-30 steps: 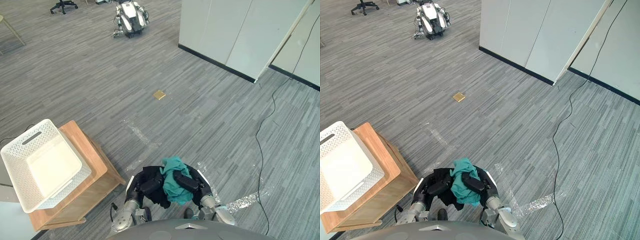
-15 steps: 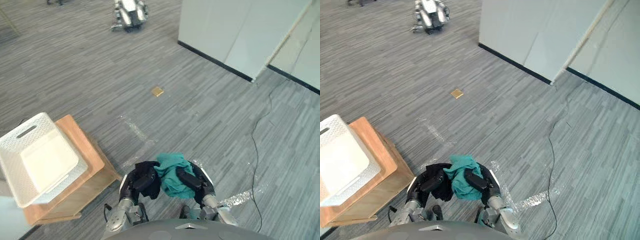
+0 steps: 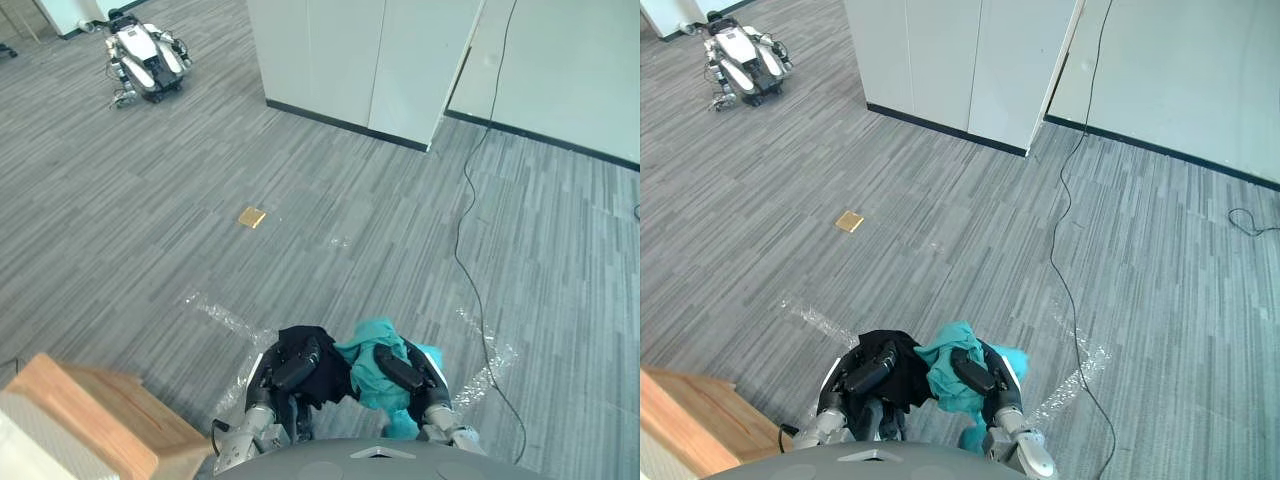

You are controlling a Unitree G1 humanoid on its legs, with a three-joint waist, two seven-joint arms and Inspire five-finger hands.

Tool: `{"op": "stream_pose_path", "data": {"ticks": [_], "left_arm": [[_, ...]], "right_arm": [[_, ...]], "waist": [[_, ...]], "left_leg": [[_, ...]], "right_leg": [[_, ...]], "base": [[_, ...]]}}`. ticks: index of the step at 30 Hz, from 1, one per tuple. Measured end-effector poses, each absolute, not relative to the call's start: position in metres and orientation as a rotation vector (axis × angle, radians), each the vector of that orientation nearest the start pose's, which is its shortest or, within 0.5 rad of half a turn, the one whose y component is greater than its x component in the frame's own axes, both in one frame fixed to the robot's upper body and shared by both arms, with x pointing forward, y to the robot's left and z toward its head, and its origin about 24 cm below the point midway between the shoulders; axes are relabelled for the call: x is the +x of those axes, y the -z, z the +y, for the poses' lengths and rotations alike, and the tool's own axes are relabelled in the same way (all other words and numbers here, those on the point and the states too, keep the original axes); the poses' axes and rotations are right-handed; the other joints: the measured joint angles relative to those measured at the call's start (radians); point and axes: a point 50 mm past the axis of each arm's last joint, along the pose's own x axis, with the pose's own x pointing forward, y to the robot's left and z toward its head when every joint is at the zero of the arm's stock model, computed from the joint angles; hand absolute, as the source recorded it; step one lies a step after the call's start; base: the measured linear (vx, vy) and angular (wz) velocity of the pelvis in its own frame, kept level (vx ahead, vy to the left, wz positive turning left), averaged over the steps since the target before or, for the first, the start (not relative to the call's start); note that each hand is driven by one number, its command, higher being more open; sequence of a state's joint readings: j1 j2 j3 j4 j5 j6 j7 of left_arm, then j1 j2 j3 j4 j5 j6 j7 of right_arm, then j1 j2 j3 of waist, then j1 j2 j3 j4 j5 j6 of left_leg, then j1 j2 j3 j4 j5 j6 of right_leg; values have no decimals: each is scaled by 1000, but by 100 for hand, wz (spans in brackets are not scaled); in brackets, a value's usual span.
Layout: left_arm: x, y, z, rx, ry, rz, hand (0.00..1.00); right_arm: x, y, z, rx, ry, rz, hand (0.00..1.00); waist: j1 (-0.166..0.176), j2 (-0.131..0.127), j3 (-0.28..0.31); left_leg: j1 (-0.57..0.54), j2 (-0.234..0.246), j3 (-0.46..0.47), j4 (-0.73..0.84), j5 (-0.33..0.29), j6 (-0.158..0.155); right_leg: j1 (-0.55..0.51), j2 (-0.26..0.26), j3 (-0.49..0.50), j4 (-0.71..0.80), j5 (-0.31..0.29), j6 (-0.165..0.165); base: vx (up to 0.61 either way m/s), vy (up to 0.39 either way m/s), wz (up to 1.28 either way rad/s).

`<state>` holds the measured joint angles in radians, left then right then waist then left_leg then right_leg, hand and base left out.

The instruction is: Tidy up the quilt and then pick up the clothes from the bed and put them into the laundry hamper

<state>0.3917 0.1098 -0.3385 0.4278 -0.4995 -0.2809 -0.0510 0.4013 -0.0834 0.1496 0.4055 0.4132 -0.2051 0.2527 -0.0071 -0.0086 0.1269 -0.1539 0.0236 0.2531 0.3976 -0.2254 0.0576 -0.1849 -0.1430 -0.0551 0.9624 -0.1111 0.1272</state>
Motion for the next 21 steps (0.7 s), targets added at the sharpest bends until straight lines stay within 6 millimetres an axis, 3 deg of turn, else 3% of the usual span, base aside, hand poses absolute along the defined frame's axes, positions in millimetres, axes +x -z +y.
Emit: {"op": "stream_pose_path", "data": {"ticks": [2, 4, 6, 9, 10, 11, 12, 13, 15, 16, 17, 18, 19, 20, 21], "left_arm": [[106, 100, 133, -353, 5, 587, 0], [111, 99, 133, -330, 16, 587, 0], [119, 97, 128, -316, 44, 590, 0], [123, 96, 127, -314, 41, 591, 0], [123, 96, 130, -312, 25, 588, 0], [120, 97, 131, -315, 9, 594, 0], [120, 99, 128, -345, -34, 604, 0], [117, 98, 127, -379, -63, 601, 0], [112, 98, 127, -406, -95, 598, 0], [113, 97, 129, -423, -119, 588, 0], [114, 97, 129, -440, -133, 583, 0], [115, 95, 132, -480, -154, 566, 0], [115, 94, 136, -508, -157, 550, 0], [115, 94, 138, -508, -156, 545, 0], [116, 93, 141, -511, -155, 531, 0]], "right_arm": [[108, 96, -146, 389, -126, 558, 0], [107, 95, -142, 394, -146, 550, 0], [110, 92, -142, 388, -156, 532, 0], [110, 88, -139, 393, -180, 507, 0], [108, 84, -136, 403, -198, 491, 0], [106, 82, -134, 408, -209, 482, 0], [107, 80, -137, 389, -230, 475, 0], [111, 77, -141, 370, -240, 458, 0], [114, 71, -147, 353, -260, 427, 0], [117, 69, -151, 334, -271, 421, 0], [118, 69, -153, 325, -275, 420, 0], [121, 68, -156, 309, -279, 413, 0], [121, 67, -159, 301, -278, 410, 0], [120, 66, -160, 298, -277, 408, 0], [121, 65, -162, 287, -277, 400, 0]], "waist": [[-28, -15, 8], [-37, -25, 13], [-55, -19, 18], [-50, 1, 28], [-50, -8, 22], [-51, -13, 20], [-46, 40, 35], [-32, 55, 32], [-24, 58, 26], [-22, 74, 21], [-20, 71, 24], [-14, 74, 24], [-1, 65, 26], [5, 57, 24], [15, 50, 19]], "left_leg": [[90, -12, -50, -39, -20, 7], [152, -9, -119, -77, -30, -11], [228, 25, -229, -129, -45, -38], [282, 92, -320, -119, -98, -107], [284, 103, -357, -90, -144, -145], [286, 109, -375, -70, -176, -164], [296, 166, -404, -32, -196, -182], [293, 183, -408, -23, -153, -171], [272, 208, -421, -8, -84, -158], [231, 236, -423, 50, -34, -138], [195, 249, -422, 108, -9, -132], [105, 268, -392, 263, 5, -148], [48, 287, -291, 361, 4, -151], [30, 290, -229, 380, 0, -146], [6, 282, -110, 377, -11, -137]], "right_leg": [[-66, -19, -33, 132, -38, -64], [-121, -10, -65, 86, -92, -73], [-155, -11, -112, -139, -122, -69], [-157, -11, -57, -492, -54, -24], [-142, -17, 29, -634, 17, -10], [-134, -22, 46, -645, 94, 25], [-131, 15, 14, -556, 87, -3], [-154, 14, -13, -452, 10, -19], [-145, -9, -88, -378, -86, -46], [-94, -13, -165, -398, -105, -62], [-60, -13, -202, -424, -108, -68], [28, -13, -289, -493, -108, -72], [126, -12, -377, -568, -100, -81], [168, -13, -414, -603, -96, -84], [236, -12, -492, -664, -87, -83]], "base": [[499, -99, 72], [585, -269, 111], [535, -367, 147], [424, -438, 112], [457, -570, 118], [452, -574, 117], [417, -556, 85], [391, -538, 70], [353, -522, 104], [330, -484, 139], [270, -438, 165], [212, -403, 181], [208, -373, 182], [205, -315, 180], [187, -266, 167]]}}
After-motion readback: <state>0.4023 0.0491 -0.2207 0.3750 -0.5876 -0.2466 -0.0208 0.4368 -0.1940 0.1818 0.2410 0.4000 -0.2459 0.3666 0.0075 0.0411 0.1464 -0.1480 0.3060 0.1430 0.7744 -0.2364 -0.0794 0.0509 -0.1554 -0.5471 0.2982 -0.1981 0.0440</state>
